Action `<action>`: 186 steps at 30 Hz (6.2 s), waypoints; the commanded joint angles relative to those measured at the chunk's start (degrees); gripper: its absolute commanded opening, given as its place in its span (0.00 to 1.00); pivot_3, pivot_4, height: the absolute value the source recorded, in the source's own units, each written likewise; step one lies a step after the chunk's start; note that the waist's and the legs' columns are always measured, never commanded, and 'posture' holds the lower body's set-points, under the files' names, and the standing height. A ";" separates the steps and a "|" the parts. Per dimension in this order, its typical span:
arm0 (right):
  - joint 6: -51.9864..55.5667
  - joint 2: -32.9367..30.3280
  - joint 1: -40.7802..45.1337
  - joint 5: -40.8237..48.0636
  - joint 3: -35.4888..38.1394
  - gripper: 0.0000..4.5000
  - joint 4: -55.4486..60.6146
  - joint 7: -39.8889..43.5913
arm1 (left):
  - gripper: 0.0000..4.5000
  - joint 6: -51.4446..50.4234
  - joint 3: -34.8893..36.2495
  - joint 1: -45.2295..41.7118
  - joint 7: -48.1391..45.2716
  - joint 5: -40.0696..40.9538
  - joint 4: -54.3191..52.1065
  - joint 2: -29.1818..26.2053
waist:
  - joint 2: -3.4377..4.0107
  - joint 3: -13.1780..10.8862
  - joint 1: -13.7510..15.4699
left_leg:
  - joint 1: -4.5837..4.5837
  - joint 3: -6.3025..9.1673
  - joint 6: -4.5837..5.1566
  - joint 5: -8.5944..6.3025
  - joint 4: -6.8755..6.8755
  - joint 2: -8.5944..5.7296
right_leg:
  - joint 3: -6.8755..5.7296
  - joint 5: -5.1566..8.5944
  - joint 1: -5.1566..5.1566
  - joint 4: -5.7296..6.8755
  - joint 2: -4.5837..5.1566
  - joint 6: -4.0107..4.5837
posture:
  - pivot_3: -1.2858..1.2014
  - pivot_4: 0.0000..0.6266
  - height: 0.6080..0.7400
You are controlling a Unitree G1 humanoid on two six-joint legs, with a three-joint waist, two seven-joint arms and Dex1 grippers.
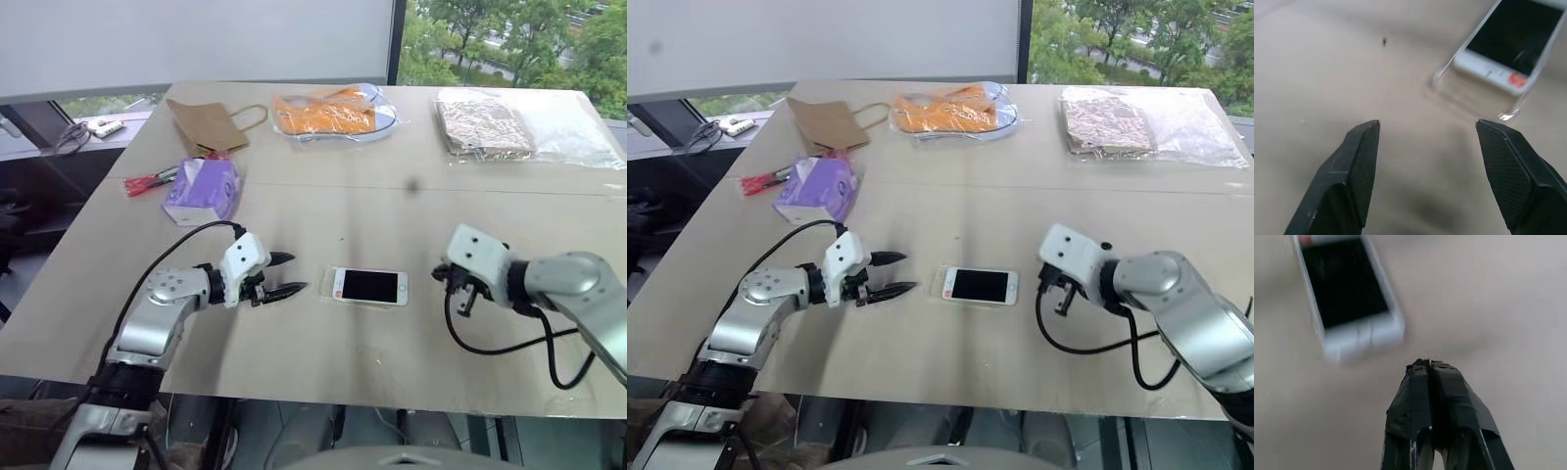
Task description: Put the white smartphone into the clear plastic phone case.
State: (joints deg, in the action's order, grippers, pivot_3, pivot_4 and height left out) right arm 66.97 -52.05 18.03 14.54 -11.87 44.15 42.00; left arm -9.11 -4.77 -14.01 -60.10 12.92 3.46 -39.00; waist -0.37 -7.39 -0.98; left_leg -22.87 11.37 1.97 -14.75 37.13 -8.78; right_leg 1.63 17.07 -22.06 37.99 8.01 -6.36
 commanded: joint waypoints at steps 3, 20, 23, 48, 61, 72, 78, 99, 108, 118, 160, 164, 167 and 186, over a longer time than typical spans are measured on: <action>-0.01 1.97 -0.74 0.87 -0.61 0.01 2.79 -2.81 | 0.71 3.71 -1.80 -1.34 -0.12 -2.72 2.39 0.88 | -0.04 -0.04 0.19 | 0.00 0.00 0.00 0.00 0.03 -0.01 | 0.00 0.00 0.00 0.00 -0.02 0.00 | 0.52 0.24 1.00; -4.00 6.59 2.47 -0.52 -8.31 0.00 -3.80 -5.33 | 0.02 3.35 -4.78 -4.60 -6.23 -1.14 5.41 5.65 | -0.13 -0.11 1.11 | 0.00 0.15 0.01 0.01 0.14 -0.08 | -0.16 0.00 0.08 0.00 -0.09 -0.01 | 0.52 0.24 1.00; -4.48 7.20 3.02 -0.63 -8.96 0.00 -4.35 -5.31 | 0.02 3.16 -5.30 -4.81 -6.86 -1.00 4.89 6.14 | -0.13 -0.11 1.09 | 0.01 0.16 0.01 0.01 0.17 -0.08 | -0.17 -0.01 0.11 0.01 -0.10 -0.01 | 0.52 0.24 1.00; -2.42 -1.51 -0.21 0.96 -4.11 0.00 -0.48 -6.07 | 0.02 -17.90 0.01 -1.30 -3.86 3.37 -14.91 -3.96 | -0.19 -0.31 0.23 | 0.00 0.14 0.00 0.01 0.13 -0.04 | -0.14 0.00 0.13 0.00 -0.14 -0.01 | 0.52 0.24 1.00; -3.56 0.84 -1.03 1.46 -4.21 0.00 -1.90 -6.27 | 0.02 -15.77 -1.91 -0.25 -4.57 5.31 -11.00 0.34 | -0.25 -0.49 0.65 | 0.00 0.17 0.01 0.01 0.15 -0.06 | -0.18 0.00 0.17 -0.02 -0.10 -0.01 | 0.52 0.24 1.00; -3.47 2.73 -2.07 1.48 -4.70 0.00 -1.46 -7.04 | 0.02 -8.66 -5.15 0.32 -2.75 1.48 -5.71 3.87 | -0.25 -0.49 0.69 | 0.01 0.17 0.00 0.01 0.19 -0.06 | -0.19 0.00 0.19 0.00 -0.09 -0.01 | 0.52 0.24 1.00; -3.28 3.20 -1.43 1.45 -5.19 0.00 -1.18 -6.94 | 0.02 -6.40 -6.66 -0.68 -2.50 0.39 -4.79 5.64 | -0.25 -0.49 1.68 | 0.04 0.19 0.01 0.01 0.23 -0.08 | -0.22 -0.01 0.21 0.00 -0.10 -0.01 | 0.52 0.24 1.00; -6.21 7.15 5.65 -0.86 -13.80 0.00 -4.49 -5.67 | 0.02 -3.85 -7.52 -1.37 -3.55 -0.31 -3.91 7.41 | -0.24 -0.48 1.30 | 0.09 0.20 0.00 0.01 0.26 -0.08 | -0.22 -0.01 0.23 0.05 -0.11 -0.01 | 0.52 0.24 1.00; -11.52 7.70 5.71 -4.55 -15.82 0.00 -6.65 -4.00 | 0.02 -2.54 -7.29 -1.98 -4.62 -0.70 -2.22 7.25 | -0.24 -0.47 0.38 | 0.13 0.21 0.00 0.02 0.28 -0.07 | -0.23 -0.01 0.27 0.08 -0.12 -0.01 | 0.52 0.24 1.00; -14.34 7.38 3.75 -5.21 -9.30 0.00 -5.97 -3.44 | 0.02 -15.09 1.08 -3.07 -12.90 13.87 -8.60 1.12 | -0.28 -0.54 0.03 | 0.05 0.21 -0.01 0.01 0.26 -0.06 | -0.19 -0.01 0.20 0.11 -0.16 -0.01 | 0.52 0.24 1.00; -20.73 10.14 3.41 -5.73 -17.10 0.00 -23.68 6.21 | 0.02 -8.08 -12.90 -5.19 2.56 -5.09 -2.00 8.59 | -0.25 0.05 0.22 | 0.33 0.19 -0.01 0.02 0.30 -0.06 | -0.17 -0.01 0.40 0.12 -0.17 -0.02 | 0.52 0.24 1.00; -19.65 11.07 5.78 -5.61 -21.50 0.00 -27.84 10.49 | 0.02 -9.17 -12.23 -3.84 2.98 -4.66 -3.73 7.94 | -0.47 0.74 0.20 | 0.47 0.19 0.00 0.01 0.26 -0.04 | -0.16 -0.01 0.52 0.09 -0.20 -0.02 | 0.52 0.24 1.00; -19.58 13.99 7.04 -6.89 -24.16 0.00 -33.17 11.73 | 0.02 -9.88 -11.87 -3.00 3.23 -4.30 -4.72 7.58 | -0.49 0.95 0.18 | 1.09 0.19 0.01 -0.01 0.07 -0.01 | -0.15 0.00 1.10 -0.03 -0.22 -0.01 | 0.52 0.24 1.00; -18.97 20.57 3.46 -4.43 -8.02 0.00 -29.33 3.30 | 0.02 -11.79 -10.78 -2.54 4.05 -3.52 -4.51 7.69 | -0.15 1.70 2.01 | 2.51 0.16 0.06 -0.35 -0.60 0.05 | -0.01 0.09 2.31 -0.29 -0.31 -0.08 | 0.52 0.24 1.00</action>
State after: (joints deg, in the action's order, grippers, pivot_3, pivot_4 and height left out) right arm 43.14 -31.10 22.24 10.31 -22.16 14.84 48.54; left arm -20.17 -15.55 -16.73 -56.50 10.28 -2.15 -31.08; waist -0.52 -5.69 1.03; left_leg -20.48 11.53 2.03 -15.09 36.53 -8.73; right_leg 1.62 17.14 -19.88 37.71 7.70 -6.42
